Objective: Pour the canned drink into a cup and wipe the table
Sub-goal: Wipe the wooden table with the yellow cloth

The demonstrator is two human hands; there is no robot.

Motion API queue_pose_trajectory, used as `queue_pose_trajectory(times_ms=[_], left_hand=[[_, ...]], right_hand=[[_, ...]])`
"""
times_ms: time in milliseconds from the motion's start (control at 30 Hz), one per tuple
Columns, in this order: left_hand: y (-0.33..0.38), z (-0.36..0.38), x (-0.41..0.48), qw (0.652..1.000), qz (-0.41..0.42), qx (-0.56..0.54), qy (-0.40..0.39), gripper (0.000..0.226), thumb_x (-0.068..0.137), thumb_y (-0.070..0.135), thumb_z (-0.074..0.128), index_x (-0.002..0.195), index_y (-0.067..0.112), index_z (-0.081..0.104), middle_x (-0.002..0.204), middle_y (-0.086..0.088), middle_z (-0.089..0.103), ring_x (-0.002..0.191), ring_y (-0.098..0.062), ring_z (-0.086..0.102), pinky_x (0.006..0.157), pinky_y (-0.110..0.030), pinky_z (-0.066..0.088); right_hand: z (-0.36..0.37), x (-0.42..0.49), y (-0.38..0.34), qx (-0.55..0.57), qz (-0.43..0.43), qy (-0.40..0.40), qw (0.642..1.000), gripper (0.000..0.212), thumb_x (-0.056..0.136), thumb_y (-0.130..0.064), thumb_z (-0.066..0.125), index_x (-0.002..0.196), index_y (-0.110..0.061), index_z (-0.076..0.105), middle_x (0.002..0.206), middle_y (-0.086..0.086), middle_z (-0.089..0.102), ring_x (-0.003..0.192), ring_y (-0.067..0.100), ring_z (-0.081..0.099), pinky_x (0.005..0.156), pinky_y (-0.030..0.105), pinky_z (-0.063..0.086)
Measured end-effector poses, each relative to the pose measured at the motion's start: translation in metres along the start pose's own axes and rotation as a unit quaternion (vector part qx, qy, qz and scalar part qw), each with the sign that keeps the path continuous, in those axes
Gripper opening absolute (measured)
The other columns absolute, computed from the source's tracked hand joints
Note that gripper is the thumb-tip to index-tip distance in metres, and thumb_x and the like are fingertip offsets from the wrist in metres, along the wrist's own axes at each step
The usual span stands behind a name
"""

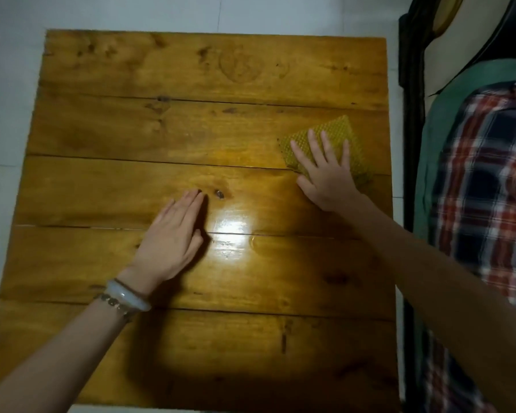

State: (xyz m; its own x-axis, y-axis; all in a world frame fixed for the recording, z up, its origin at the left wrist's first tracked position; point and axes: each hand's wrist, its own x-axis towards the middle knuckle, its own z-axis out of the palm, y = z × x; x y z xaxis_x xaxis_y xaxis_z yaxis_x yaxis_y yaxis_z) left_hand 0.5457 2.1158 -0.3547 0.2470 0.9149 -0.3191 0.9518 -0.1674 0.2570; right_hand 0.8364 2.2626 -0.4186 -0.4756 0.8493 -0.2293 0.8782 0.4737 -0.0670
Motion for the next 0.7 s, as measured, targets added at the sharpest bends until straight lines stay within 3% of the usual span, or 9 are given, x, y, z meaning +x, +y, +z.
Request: queue_pose_trajectory(times_ms=[200,267,367,467,567,633,700], left_hand=[[0.000,0.023,-0.056,0.999,-0.001,0.029,-0.021,0.075,0.094,0.052,0.015,0.149,0.002,0.016,0.157,-0.014,0.011,0.145,-0.024,0.009,0.119,-0.041,0.008],[-0.001,0.030,-0.073,0.998,-0.005,0.054,-0.029,0.080,0.092,0.059,0.018,0.148,0.002,0.018,0.157,-0.014,0.011,0.145,-0.024,0.011,0.118,-0.040,0.007],[-0.007,0.037,-0.095,0.997,-0.024,0.061,-0.035,0.082,0.091,0.061,0.019,0.149,0.003,0.017,0.157,-0.014,0.013,0.145,-0.024,0.012,0.118,-0.040,0.007],[-0.017,0.037,-0.113,0.998,-0.038,0.047,-0.031,0.081,0.092,0.059,0.011,0.149,0.003,0.016,0.157,-0.014,0.014,0.145,-0.024,0.014,0.118,-0.042,0.008],[-0.021,0.033,-0.127,0.998,-0.033,0.045,-0.029,0.082,0.092,0.058,0.002,0.148,0.001,0.018,0.156,-0.016,0.016,0.144,-0.025,0.017,0.118,-0.041,0.008],[-0.019,0.033,-0.133,0.999,-0.019,0.041,-0.031,0.080,0.093,0.056,0.002,0.147,0.000,0.021,0.155,-0.017,0.020,0.143,-0.027,0.020,0.117,-0.041,0.008],[-0.015,0.036,-0.136,0.999,-0.006,0.039,-0.029,0.076,0.095,0.053,0.008,0.147,0.001,0.021,0.155,-0.016,0.021,0.143,-0.027,0.019,0.116,-0.041,0.008]], right_hand=[[0.009,-0.065,-0.076,0.001,0.000,-0.037,0.999,0.063,0.091,-0.048,0.020,0.148,-0.030,0.000,0.157,0.011,-0.002,0.144,0.033,-0.003,0.109,0.061,-0.006],[0.010,-0.085,-0.112,0.011,-0.011,-0.033,0.999,0.065,0.086,-0.048,0.017,0.148,-0.027,0.013,0.156,0.014,0.011,0.143,0.035,0.009,0.108,0.063,-0.001],[0.017,-0.113,-0.170,0.024,-0.053,-0.007,0.998,0.064,0.083,-0.049,0.030,0.142,-0.025,0.035,0.149,0.015,0.033,0.136,0.038,0.029,0.103,0.069,0.016],[0.031,-0.144,-0.212,0.023,-0.134,-0.042,0.990,0.067,0.084,-0.053,0.033,0.146,-0.028,0.025,0.153,0.011,0.024,0.141,0.035,0.020,0.105,0.069,0.008],[0.035,-0.163,-0.203,-0.007,-0.183,-0.047,0.982,0.068,0.080,-0.053,0.033,0.144,-0.031,0.029,0.152,0.007,0.027,0.140,0.031,0.023,0.104,0.069,0.010],[0.032,-0.167,-0.177,-0.014,-0.142,-0.037,0.989,0.068,0.076,-0.051,0.034,0.142,-0.033,0.034,0.150,0.006,0.033,0.138,0.031,0.029,0.101,0.070,0.016],[0.029,-0.164,-0.140,0.005,-0.063,-0.036,0.997,0.069,0.077,-0.048,0.033,0.144,-0.034,0.025,0.152,0.007,0.028,0.140,0.032,0.023,0.103,0.069,0.011]])
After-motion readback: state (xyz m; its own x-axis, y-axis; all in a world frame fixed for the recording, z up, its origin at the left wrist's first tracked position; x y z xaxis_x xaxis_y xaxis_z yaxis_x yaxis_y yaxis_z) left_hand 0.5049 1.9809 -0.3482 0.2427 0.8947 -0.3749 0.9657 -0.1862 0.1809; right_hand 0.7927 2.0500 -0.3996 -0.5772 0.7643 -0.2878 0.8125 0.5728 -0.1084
